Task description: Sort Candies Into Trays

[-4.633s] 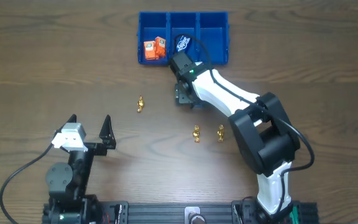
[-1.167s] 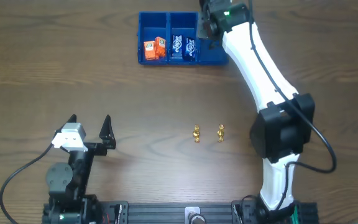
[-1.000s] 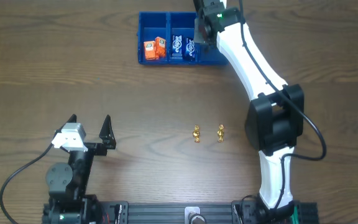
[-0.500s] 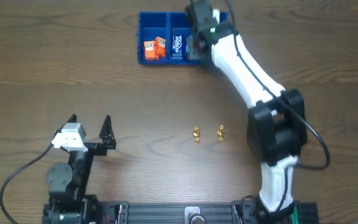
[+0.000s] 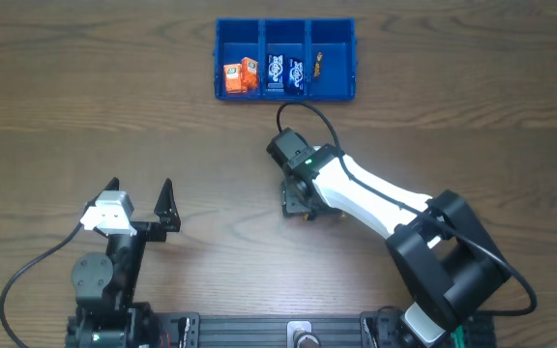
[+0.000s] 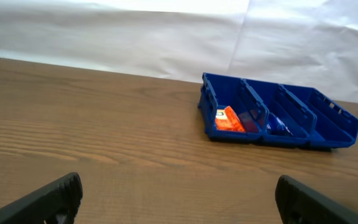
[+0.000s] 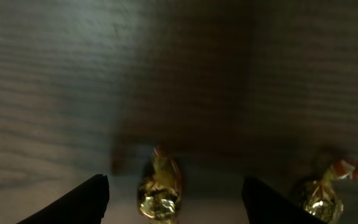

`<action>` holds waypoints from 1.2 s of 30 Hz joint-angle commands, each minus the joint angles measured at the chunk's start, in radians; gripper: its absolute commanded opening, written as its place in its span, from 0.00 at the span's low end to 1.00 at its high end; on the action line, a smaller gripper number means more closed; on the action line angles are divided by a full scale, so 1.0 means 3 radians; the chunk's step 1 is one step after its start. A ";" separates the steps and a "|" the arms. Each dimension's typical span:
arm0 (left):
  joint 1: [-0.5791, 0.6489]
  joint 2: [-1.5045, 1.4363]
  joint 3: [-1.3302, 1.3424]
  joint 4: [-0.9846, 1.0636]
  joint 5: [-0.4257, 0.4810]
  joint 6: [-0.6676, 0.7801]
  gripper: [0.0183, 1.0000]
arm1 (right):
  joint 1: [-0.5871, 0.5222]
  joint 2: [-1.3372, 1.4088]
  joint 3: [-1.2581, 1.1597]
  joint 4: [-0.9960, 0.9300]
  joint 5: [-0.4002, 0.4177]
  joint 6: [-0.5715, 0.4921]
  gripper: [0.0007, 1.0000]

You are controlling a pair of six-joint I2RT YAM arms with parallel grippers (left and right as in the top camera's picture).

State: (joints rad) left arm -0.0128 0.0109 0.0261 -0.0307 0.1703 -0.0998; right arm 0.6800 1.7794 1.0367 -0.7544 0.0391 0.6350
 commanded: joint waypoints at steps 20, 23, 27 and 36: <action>0.0020 -0.0019 -0.0069 -0.0108 0.0034 0.0034 1.00 | 0.0084 0.0070 -0.0161 0.0233 -0.0014 0.0266 0.26; 0.0020 -0.0019 -0.0069 -0.0108 0.0034 0.0034 1.00 | 0.0084 0.0070 -0.0161 0.0233 -0.0014 0.0266 0.21; 0.0020 -0.0019 -0.0069 -0.0108 0.0034 0.0034 1.00 | 0.0083 -0.0069 -0.0084 0.0195 0.0067 0.0249 0.19; 0.0020 -0.0019 -0.0069 -0.0108 0.0034 0.0034 1.00 | -0.0936 0.0076 0.2097 -0.0103 0.0590 -0.0829 0.19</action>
State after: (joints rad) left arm -0.0128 0.0109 0.0261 -0.0311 0.1707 -0.0998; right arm 0.4698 1.7126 1.5074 -0.7689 0.1669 0.5163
